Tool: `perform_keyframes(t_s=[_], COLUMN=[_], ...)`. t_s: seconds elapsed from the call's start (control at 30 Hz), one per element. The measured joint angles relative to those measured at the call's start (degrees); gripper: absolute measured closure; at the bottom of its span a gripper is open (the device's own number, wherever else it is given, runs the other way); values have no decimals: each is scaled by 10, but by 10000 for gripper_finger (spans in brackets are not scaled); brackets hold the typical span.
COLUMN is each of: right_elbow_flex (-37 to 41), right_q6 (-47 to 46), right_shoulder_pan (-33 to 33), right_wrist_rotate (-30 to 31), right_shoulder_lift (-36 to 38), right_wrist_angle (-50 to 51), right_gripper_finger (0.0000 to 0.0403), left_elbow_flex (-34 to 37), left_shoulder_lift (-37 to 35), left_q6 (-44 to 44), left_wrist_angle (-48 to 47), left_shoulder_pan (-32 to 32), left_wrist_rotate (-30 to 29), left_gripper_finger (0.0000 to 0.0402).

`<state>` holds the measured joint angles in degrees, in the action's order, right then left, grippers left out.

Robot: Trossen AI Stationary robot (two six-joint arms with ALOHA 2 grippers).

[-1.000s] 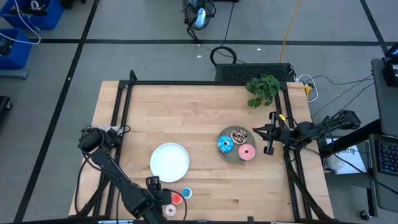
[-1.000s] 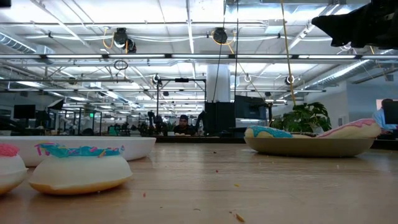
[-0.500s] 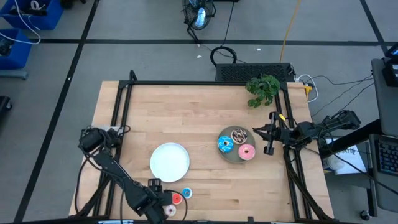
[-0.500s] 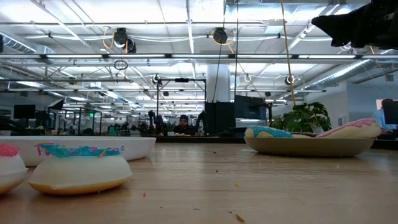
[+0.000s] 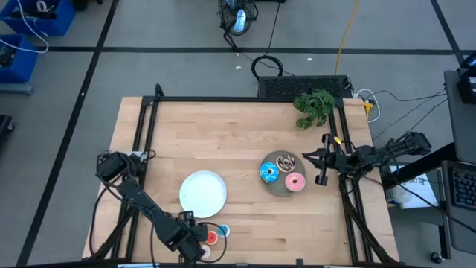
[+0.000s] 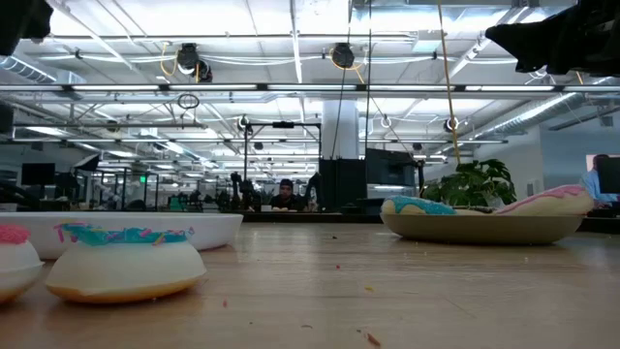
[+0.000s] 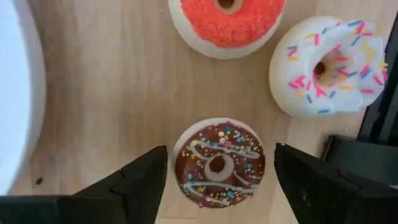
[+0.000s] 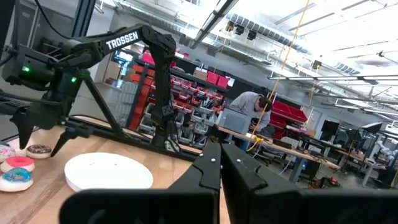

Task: Pick & Place donuts
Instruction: Put the brown donut on the white plate

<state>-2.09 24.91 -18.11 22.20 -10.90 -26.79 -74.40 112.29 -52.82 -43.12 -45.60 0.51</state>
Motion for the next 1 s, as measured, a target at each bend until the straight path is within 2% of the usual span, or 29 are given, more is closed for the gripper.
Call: perform_keyframes(t_s=[0.63,1.0], right_elbow_flex=[0,0], right_q6=[0,0], right_shoulder_pan=[0,0], right_wrist_rotate=[0,0], right_shoulder_lift=[0,0], right_wrist_angle=[-2,-2], right_gripper_finger=[403,403], left_elbow_flex=[19,19], left_shoulder_lift=[-3,-3], left_q6=[-22,-30], left_wrist_angle=[29,29], left_shoulder_pan=[-5,-5], left_wrist_rotate=[2,2], left_gripper_finger=[109,194])
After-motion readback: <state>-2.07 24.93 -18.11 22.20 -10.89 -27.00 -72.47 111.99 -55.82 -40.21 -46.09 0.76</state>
